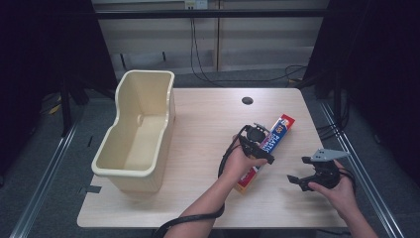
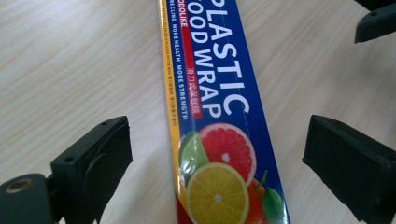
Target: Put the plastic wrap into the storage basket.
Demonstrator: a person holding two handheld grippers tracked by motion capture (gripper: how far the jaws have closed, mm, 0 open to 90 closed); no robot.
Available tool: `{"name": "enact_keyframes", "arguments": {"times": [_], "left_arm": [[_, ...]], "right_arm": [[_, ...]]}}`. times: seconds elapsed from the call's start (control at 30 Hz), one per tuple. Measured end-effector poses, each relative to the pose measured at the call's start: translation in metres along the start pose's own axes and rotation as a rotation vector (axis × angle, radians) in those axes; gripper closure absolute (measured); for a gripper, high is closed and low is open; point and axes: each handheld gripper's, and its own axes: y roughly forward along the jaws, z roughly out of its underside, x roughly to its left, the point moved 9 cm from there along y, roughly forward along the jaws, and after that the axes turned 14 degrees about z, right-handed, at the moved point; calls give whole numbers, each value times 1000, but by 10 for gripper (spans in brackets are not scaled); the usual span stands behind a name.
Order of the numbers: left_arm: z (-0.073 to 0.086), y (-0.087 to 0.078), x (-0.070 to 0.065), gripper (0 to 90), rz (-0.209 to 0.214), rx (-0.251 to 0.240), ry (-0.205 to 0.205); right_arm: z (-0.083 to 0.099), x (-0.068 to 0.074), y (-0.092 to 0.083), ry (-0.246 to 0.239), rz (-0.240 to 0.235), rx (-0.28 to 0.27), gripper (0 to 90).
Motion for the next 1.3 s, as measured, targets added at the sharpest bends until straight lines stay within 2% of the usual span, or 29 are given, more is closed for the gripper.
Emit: {"name": "enact_keyframes", "arguments": {"times": [0.27,0.37,0.5,0.7,0.83,0.9,1.0,1.07,1.1,1.3], "left_arm": [[1,7,1,91,0,12,-10],[2,9,1,126,-15,21,-3],[2,12,1,170,-16,24,-28],[1,13,3,220,-38,39,-31],[1,14,2,238,-33,38,-46],[2,15,1,287,-20,40,-35],[4,16,1,321,-18,41,-55],[6,16,2,339,-14,60,-89],[6,16,2,345,-9,50,-99],[11,10,3,368,-4,82,-115]], "right_arm": [[-1,0,0,-6,-1,-4,47],[-1,1,1,-5,-6,-4,48],[-1,1,0,-8,-2,-6,48],[-1,0,0,-4,-2,-6,49],[-2,1,-1,-4,-5,-11,49],[-2,1,-1,-5,-4,-12,49],[-1,1,-1,-8,-5,-8,51],[-2,2,-1,-9,-7,-12,52],[-2,1,-1,-11,-6,-11,52],[-2,2,-1,-10,-10,-13,52]]}}
